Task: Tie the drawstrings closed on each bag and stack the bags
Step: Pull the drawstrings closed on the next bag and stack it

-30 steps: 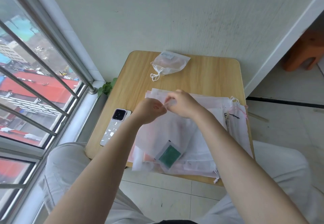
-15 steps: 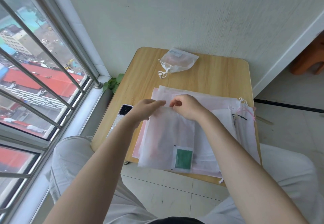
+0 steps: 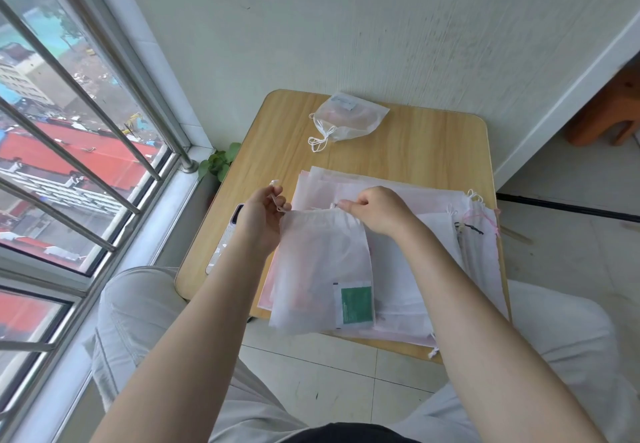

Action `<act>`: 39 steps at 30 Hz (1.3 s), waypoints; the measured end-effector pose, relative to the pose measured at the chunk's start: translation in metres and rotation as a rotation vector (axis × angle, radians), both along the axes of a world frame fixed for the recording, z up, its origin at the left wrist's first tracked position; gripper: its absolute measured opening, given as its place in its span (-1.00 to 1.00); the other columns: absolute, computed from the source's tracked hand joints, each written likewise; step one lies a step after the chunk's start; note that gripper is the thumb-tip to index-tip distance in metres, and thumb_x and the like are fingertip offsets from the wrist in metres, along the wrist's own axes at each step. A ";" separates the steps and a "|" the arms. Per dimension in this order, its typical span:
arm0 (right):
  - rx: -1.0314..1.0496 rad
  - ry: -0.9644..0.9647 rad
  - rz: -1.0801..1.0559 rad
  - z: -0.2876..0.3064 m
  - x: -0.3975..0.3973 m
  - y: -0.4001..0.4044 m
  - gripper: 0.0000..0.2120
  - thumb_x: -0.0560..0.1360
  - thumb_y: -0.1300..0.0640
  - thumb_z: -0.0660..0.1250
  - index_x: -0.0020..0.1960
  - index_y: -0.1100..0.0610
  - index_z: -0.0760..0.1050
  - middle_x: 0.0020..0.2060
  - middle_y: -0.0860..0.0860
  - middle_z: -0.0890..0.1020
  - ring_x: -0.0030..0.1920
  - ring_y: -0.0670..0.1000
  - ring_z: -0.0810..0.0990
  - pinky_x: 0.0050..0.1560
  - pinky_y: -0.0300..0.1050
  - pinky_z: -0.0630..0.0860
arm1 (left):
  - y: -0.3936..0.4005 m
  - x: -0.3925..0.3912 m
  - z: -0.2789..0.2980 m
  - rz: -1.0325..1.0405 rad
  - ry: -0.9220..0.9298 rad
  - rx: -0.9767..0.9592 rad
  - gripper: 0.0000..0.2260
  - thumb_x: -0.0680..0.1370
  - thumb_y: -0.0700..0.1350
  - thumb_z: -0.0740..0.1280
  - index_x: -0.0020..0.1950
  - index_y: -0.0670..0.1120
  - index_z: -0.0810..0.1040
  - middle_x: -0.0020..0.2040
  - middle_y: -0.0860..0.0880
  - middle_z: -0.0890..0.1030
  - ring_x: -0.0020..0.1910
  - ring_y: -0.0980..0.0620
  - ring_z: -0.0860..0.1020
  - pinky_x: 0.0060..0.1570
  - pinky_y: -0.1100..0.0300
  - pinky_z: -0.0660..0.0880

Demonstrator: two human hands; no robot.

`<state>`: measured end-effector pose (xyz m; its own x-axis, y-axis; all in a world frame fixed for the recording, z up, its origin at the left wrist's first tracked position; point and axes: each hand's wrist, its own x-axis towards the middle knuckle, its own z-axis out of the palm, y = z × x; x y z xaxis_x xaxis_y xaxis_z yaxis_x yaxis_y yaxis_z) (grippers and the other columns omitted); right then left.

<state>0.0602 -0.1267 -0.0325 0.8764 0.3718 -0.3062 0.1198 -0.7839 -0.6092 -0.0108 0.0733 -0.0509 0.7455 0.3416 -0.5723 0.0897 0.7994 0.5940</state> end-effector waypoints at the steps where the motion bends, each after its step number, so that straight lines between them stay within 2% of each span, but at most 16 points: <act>1: 0.018 -0.001 -0.025 0.001 0.000 0.000 -0.49 0.54 -0.19 0.27 -0.37 0.06 0.12 -0.45 -0.04 0.22 -0.42 -0.01 0.23 -0.35 -0.09 0.15 | 0.001 0.000 -0.003 0.007 0.008 0.011 -0.88 0.59 -0.21 0.22 -0.12 -0.16 0.51 -0.34 0.01 0.47 -0.50 0.09 0.40 -0.40 0.28 0.40; 5: 0.269 0.137 -0.228 0.001 0.001 -0.003 -0.61 0.60 -0.04 0.20 -0.34 0.06 0.18 -0.42 -0.03 0.28 -0.39 0.00 0.27 -0.33 -0.11 0.20 | 0.004 -0.003 -0.012 -0.025 0.102 0.134 -0.90 0.55 -0.17 0.23 -0.14 -0.10 0.49 -0.40 0.06 0.44 -0.49 0.10 0.32 -0.46 0.30 0.31; 9: 1.024 0.581 -0.659 0.005 0.005 -0.011 -0.78 0.60 0.17 0.28 -0.21 0.16 0.37 -0.37 0.08 0.46 -0.33 0.07 0.51 -0.25 -0.10 0.52 | 0.002 -0.011 -0.011 -0.078 0.192 0.217 -0.87 0.55 -0.14 0.22 -0.16 -0.09 0.52 -0.43 0.05 0.32 -0.56 0.09 0.31 -0.40 0.24 0.24; 11: 1.296 0.733 -0.712 0.006 0.004 -0.012 -0.84 0.59 0.19 0.29 -0.14 0.18 0.38 -0.25 0.15 0.57 -0.18 0.15 0.66 -0.01 0.00 0.59 | -0.002 -0.012 -0.008 -0.112 0.226 0.275 -0.88 0.55 -0.14 0.23 -0.15 -0.10 0.53 -0.46 0.04 0.30 -0.58 0.09 0.29 -0.43 0.24 0.24; 13: 1.435 0.801 -0.694 0.004 0.003 -0.009 -0.77 0.61 0.15 0.27 -0.21 0.15 0.36 -0.35 0.10 0.54 -0.27 0.10 0.65 0.03 0.05 0.60 | -0.006 -0.011 -0.005 -0.168 0.265 0.369 -0.86 0.55 -0.13 0.28 -0.18 -0.12 0.54 -0.47 0.04 0.26 -0.55 0.08 0.26 -0.45 0.26 0.22; 15: 1.364 0.827 -0.652 0.003 0.002 -0.005 -0.65 0.63 0.10 0.23 -0.30 0.10 0.26 -0.51 0.00 0.34 -0.51 -0.03 0.40 -0.27 -0.10 0.56 | -0.008 -0.010 -0.004 -0.215 0.286 0.528 -0.81 0.56 -0.10 0.33 -0.23 -0.12 0.58 -0.46 0.03 0.28 -0.51 0.07 0.25 -0.42 0.24 0.21; 17: 1.103 0.737 -0.580 0.002 0.002 -0.004 -0.65 0.65 0.09 0.20 -0.28 0.07 0.20 -0.55 -0.05 0.20 -0.58 -0.07 0.16 -0.51 -0.25 0.24 | -0.009 -0.011 -0.003 -0.271 0.312 0.765 -0.78 0.58 -0.05 0.34 -0.23 -0.10 0.62 -0.44 0.02 0.34 -0.46 0.07 0.30 -0.38 0.20 0.25; 19: 0.775 0.499 -0.508 -0.002 0.004 -0.006 -0.73 0.63 0.12 0.20 -0.22 0.08 0.23 -0.51 -0.04 0.19 -0.56 -0.05 0.12 -0.50 -0.26 0.08 | -0.007 -0.014 -0.005 -0.359 0.381 1.110 -0.77 0.59 -0.05 0.28 -0.20 -0.08 0.63 -0.42 -0.01 0.43 -0.42 0.02 0.35 -0.39 0.20 0.27; 21: 0.405 0.196 -0.415 -0.005 0.007 -0.010 -0.75 0.60 0.12 0.17 -0.24 0.10 0.23 -0.43 -0.02 0.24 -0.47 0.00 0.19 -0.44 -0.18 0.13 | -0.005 -0.018 -0.009 -0.448 0.460 1.492 -0.77 0.59 -0.11 0.22 -0.17 -0.12 0.61 -0.37 -0.07 0.52 -0.30 -0.05 0.41 -0.37 0.18 0.31; 23: 0.169 -0.004 -0.351 -0.007 0.008 -0.010 -0.67 0.60 0.12 0.13 -0.32 0.11 0.18 -0.40 -0.02 0.30 -0.41 -0.01 0.25 -0.40 -0.11 0.16 | -0.003 -0.020 -0.013 -0.472 0.486 1.682 -0.77 0.58 -0.15 0.19 -0.17 -0.15 0.59 -0.37 -0.08 0.52 -0.25 -0.09 0.42 -0.38 0.18 0.29; 27: 0.111 -0.136 -0.350 -0.008 0.009 -0.005 -0.67 0.59 0.15 0.12 -0.33 0.13 0.15 -0.38 -0.02 0.31 -0.40 -0.01 0.24 -0.41 -0.09 0.13 | -0.006 -0.018 -0.017 -0.488 0.503 1.755 -0.77 0.58 -0.15 0.18 -0.12 -0.15 0.61 -0.30 -0.11 0.59 -0.29 -0.10 0.46 -0.35 0.17 0.31; 31: 0.299 -0.131 -0.333 -0.003 0.015 0.000 -0.73 0.54 0.07 0.27 -0.25 0.19 0.36 -0.34 0.01 0.42 -0.29 0.03 0.39 -0.27 -0.10 0.29 | -0.009 -0.007 -0.004 -0.373 0.330 1.507 -0.78 0.62 -0.05 0.21 -0.06 -0.07 0.61 -0.29 0.01 0.56 -0.25 -0.06 0.51 -0.35 0.18 0.31; 33: 0.448 -0.105 -0.300 0.005 0.017 0.005 -0.83 0.53 0.01 0.32 -0.08 0.12 0.55 -0.14 -0.04 0.57 -0.10 -0.05 0.53 -0.05 -0.14 0.46 | -0.017 0.000 0.007 -0.294 0.153 1.415 -0.77 0.62 0.01 0.25 0.23 -0.01 0.56 0.03 0.00 0.60 0.08 -0.03 0.53 -0.04 0.17 0.38; 36: 0.463 -0.064 -0.225 0.012 0.016 0.007 -0.60 0.52 0.00 0.36 0.34 0.04 0.46 0.17 -0.09 0.44 0.17 -0.13 0.44 0.22 -0.18 0.39 | -0.023 0.004 0.015 -0.250 0.117 1.433 -0.34 0.55 0.05 0.35 0.57 0.06 0.12 0.40 -0.01 0.35 0.37 0.03 0.28 0.33 0.11 0.20; 38: 0.298 -0.040 -0.186 0.011 0.016 0.004 -0.69 0.50 0.04 0.35 0.21 0.11 0.54 0.06 -0.06 0.52 0.07 -0.09 0.51 0.14 -0.14 0.44 | -0.018 0.005 0.016 -0.331 0.255 1.519 -0.56 0.52 0.03 0.33 0.38 0.02 0.40 0.17 -0.02 0.49 0.15 0.00 0.44 0.13 0.08 0.39; 39: 0.231 -0.007 -0.165 0.011 0.013 0.001 -0.76 0.47 0.03 0.34 0.02 0.17 0.60 -0.10 -0.05 0.59 -0.09 -0.07 0.54 0.02 -0.14 0.47 | -0.017 0.005 0.018 -0.425 0.366 1.535 -0.76 0.51 0.04 0.29 0.10 -0.04 0.55 -0.07 -0.01 0.52 -0.08 -0.03 0.48 -0.12 0.13 0.43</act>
